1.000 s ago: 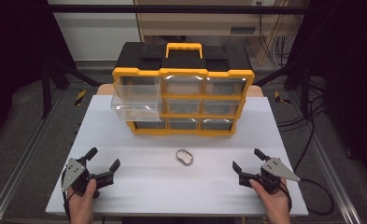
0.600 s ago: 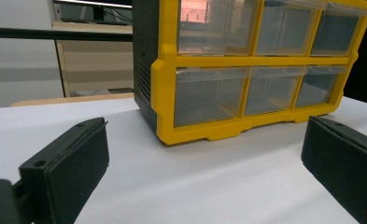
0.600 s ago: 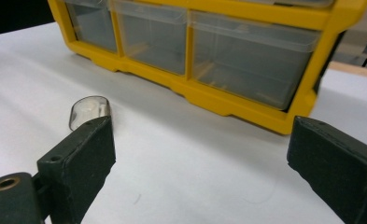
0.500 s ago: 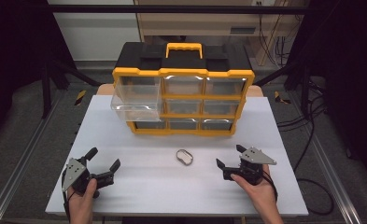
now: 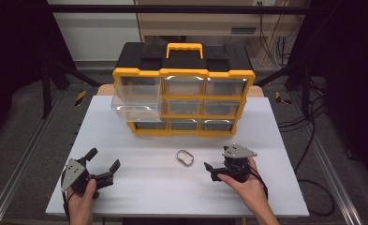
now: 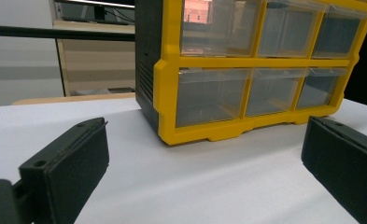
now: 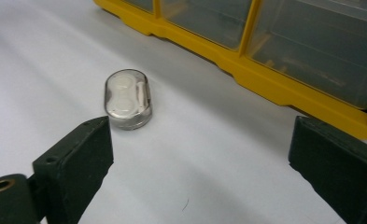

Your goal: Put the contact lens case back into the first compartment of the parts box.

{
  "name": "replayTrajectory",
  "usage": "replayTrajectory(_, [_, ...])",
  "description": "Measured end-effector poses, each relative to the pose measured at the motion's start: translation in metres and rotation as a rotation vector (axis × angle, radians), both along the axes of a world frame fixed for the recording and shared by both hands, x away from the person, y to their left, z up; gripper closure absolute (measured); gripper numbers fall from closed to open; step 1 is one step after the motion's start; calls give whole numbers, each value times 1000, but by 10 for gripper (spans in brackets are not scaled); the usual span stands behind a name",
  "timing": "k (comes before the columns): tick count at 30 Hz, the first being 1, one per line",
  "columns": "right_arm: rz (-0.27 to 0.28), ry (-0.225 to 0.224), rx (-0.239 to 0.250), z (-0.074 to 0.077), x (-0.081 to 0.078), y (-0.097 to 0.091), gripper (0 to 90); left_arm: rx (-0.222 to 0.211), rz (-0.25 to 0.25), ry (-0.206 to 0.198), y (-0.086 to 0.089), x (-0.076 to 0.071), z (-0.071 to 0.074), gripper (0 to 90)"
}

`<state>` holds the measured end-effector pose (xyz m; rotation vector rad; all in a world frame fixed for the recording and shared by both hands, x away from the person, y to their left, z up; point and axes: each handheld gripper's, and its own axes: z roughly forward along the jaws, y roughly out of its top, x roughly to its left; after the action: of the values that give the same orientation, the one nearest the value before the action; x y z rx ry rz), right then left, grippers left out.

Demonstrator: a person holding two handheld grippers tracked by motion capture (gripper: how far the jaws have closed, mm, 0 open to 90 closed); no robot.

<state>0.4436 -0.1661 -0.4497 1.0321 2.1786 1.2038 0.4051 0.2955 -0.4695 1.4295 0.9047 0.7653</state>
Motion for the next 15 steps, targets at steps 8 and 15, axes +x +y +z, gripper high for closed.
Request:
replayTrajectory(8, [-33, 2, -31, 3, 7, 16, 91, 2, -2, 0, 0, 0, 0, 5])
replayTrajectory(15, [-10, 101, -72, 8, 14, 32, 98, 3, -4, 0, 0, 0, 1, 5])
